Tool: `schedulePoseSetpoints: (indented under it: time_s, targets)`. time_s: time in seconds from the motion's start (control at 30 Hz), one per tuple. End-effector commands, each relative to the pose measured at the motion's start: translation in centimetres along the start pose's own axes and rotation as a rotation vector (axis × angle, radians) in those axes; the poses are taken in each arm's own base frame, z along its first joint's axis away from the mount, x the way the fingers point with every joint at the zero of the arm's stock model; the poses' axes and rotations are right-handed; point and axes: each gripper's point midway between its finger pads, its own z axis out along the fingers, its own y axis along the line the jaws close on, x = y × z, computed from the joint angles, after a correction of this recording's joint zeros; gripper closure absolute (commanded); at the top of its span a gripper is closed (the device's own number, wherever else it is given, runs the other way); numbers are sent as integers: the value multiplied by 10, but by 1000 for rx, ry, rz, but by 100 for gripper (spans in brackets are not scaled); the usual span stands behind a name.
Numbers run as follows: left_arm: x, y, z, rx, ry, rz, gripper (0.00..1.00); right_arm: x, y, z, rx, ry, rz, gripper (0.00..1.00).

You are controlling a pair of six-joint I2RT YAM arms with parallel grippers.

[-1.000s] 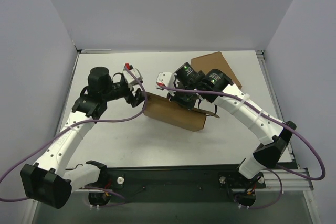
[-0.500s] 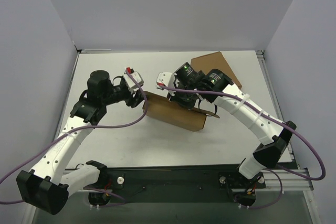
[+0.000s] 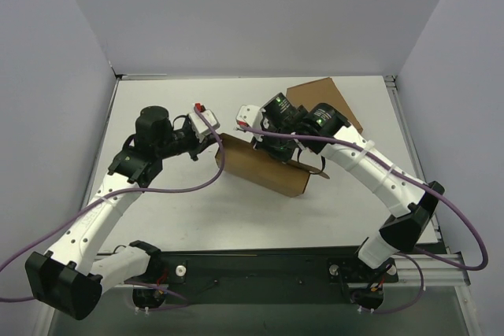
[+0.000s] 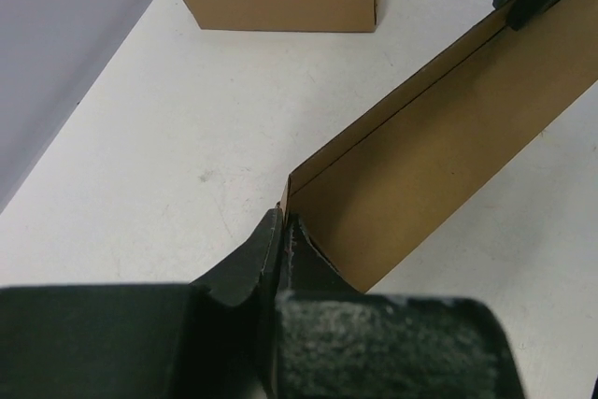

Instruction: Fold the paper box

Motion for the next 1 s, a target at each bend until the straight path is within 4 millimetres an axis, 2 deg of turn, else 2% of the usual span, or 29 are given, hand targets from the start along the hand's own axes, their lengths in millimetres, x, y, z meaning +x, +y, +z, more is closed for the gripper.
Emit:
schedulePoseSetpoints:
  time_s: [0.0, 0.03, 0.07, 0.13, 0.17, 0.23, 0.27, 0.33, 0.37, 0.4, 0.43, 0.5, 0.53, 0.63, 0.8, 0.9, 0.97]
  targets:
    - [0, -3, 0, 1, 1, 12, 100, 28, -2, -8, 41, 109, 128, 81]
    - [1, -3, 0, 0, 0, 15, 100, 27, -5, -11, 63, 93, 191, 69]
    - [0, -4, 0, 1, -2, 16, 100, 27, -12, -20, 102, 71, 229, 50]
    - [3, -6, 0, 10, 3, 15, 100, 31, -19, -26, 140, 36, 317, 40]
    - [2, -7, -1, 17, 1, 19, 100, 32, -19, -41, 158, -15, 338, 34]
    - [4, -9, 0, 28, 3, 15, 100, 44, -22, -41, 181, -50, 380, 31]
    - [4, -10, -1, 35, 2, 17, 100, 48, -21, -56, 199, -106, 400, 30]
    - [4, -12, 0, 50, 2, 14, 100, 65, -26, -54, 227, -135, 442, 27]
    - [5, -12, 0, 53, 5, 15, 100, 69, -26, -66, 244, -185, 458, 24]
    - [6, -12, 0, 54, 7, 13, 100, 70, -26, -67, 236, -219, 471, 24]
    - [5, -12, 0, 52, 6, 11, 100, 84, -28, -60, 235, -200, 509, 24]
    - [5, -10, -1, 45, 9, 12, 100, 89, -27, -64, 245, -239, 541, 26]
    - [6, -10, -1, 44, 9, 8, 100, 96, -23, -57, 237, -229, 547, 26]
    - [6, -9, -1, 43, 10, 8, 100, 98, -25, -55, 262, -269, 559, 26]
    - [6, -9, -1, 36, 3, 14, 100, 107, -23, -43, 249, -225, 553, 29]
    - [6, -10, -1, 41, -1, 15, 100, 114, -22, -34, 242, -192, 539, 32]
    - [7, -9, -1, 35, 5, 15, 100, 117, -24, -29, 249, -168, 535, 38]
